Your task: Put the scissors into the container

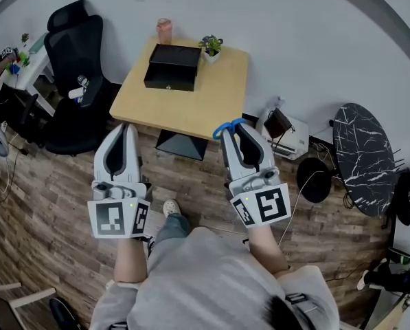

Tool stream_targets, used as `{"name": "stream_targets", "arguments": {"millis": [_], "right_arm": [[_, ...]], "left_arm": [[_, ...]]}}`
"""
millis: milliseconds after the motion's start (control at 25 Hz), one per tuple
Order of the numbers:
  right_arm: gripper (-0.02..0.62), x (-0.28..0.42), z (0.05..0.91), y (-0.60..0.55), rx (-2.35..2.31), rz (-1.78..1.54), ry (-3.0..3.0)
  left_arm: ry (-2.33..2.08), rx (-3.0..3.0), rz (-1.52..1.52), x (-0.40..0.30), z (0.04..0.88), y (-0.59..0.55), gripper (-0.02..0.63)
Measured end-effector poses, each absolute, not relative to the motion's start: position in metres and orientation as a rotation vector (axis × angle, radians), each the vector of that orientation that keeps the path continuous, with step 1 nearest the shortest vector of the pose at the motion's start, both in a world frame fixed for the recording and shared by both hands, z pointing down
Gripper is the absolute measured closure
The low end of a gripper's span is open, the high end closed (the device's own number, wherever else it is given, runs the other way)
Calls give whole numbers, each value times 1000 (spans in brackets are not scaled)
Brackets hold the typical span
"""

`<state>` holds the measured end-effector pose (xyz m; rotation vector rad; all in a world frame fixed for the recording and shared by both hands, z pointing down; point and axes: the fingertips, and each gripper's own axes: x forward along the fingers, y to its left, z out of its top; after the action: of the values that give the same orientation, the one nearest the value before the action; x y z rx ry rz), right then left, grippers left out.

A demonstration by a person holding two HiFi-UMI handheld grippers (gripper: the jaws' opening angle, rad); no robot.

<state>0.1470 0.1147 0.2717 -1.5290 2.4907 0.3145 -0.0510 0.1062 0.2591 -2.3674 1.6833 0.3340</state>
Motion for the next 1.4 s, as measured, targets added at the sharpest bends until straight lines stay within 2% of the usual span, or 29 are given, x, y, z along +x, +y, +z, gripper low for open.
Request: {"name": "stream_targets", "arguments": {"millis": [880, 1400], "right_arm": [[522, 73, 255, -35, -1646, 349, 2384], [522, 73, 273, -85, -1705, 288, 2388]], "left_arm": [[1523, -2438, 367, -127, 243, -64, 548], [1533, -2506, 350, -129, 266, -120, 548]]}}
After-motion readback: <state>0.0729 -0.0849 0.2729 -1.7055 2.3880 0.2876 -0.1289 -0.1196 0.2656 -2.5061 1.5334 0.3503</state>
